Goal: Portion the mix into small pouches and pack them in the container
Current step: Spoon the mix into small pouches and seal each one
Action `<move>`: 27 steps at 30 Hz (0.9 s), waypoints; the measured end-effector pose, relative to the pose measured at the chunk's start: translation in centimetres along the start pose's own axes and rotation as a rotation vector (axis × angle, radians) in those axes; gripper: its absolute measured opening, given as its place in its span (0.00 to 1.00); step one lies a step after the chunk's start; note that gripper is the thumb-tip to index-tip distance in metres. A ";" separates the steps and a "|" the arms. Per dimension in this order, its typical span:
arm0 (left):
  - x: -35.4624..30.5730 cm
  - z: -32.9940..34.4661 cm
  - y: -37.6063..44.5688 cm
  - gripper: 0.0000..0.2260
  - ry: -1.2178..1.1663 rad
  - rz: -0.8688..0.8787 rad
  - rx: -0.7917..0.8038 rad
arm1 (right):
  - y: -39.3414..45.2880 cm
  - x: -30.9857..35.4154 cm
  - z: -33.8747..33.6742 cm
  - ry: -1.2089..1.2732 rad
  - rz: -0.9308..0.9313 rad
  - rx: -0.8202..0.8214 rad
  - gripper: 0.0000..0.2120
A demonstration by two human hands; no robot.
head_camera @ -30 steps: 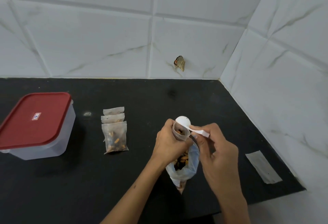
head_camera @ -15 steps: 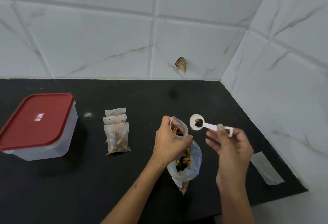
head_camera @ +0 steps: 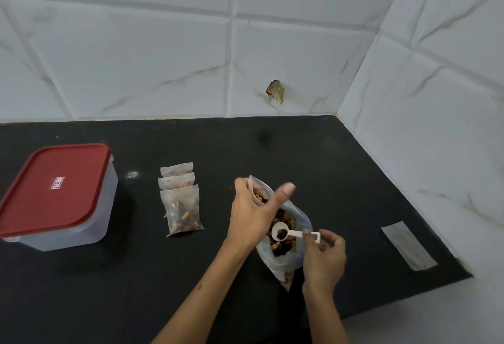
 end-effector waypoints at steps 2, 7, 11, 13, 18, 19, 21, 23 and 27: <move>0.0 -0.5 0.1 0.39 -0.081 -0.031 0.013 | 0.3 -0.2 -0.3 -0.154 -0.048 -0.011 0.14; -0.8 -2.0 0.1 0.40 -0.067 -0.144 0.016 | -1.1 2.6 -0.9 -0.391 -0.320 -0.008 0.18; -0.9 -4.0 0.4 0.55 -0.076 -0.209 0.022 | -4.9 7.7 1.2 -0.246 -0.580 0.534 0.12; -1.2 -5.2 0.4 0.55 -0.130 -0.227 -0.008 | -6.2 9.0 2.9 -0.380 -0.737 0.642 0.11; -2.5 -8.4 0.8 0.45 -0.142 -0.199 -0.014 | -6.1 11.0 6.1 -0.489 -0.765 0.694 0.04; -2.6 -9.0 0.9 0.46 -0.136 -0.212 0.019 | -6.1 11.3 6.6 -0.481 -0.763 0.718 0.04; -2.6 -10.4 1.0 0.37 -0.145 -0.228 0.032 | -6.1 11.6 7.3 -0.450 -0.770 0.738 0.04; -2.8 -11.5 0.7 0.21 -0.169 -0.188 0.034 | -6.2 11.6 7.7 -0.432 -0.770 0.738 0.05; -3.2 -12.4 0.0 0.11 -0.224 -0.018 0.074 | -6.2 10.7 7.8 -0.375 -0.731 0.758 0.09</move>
Point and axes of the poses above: each hand's wrist, its own y-axis towards the middle knuckle, its own z-axis out of the palm, x = y × z, the point moved 2 cm from there along y, towards the middle knuckle, and after that the axes turned 10 degrees about -y, right-handed, at the moved point
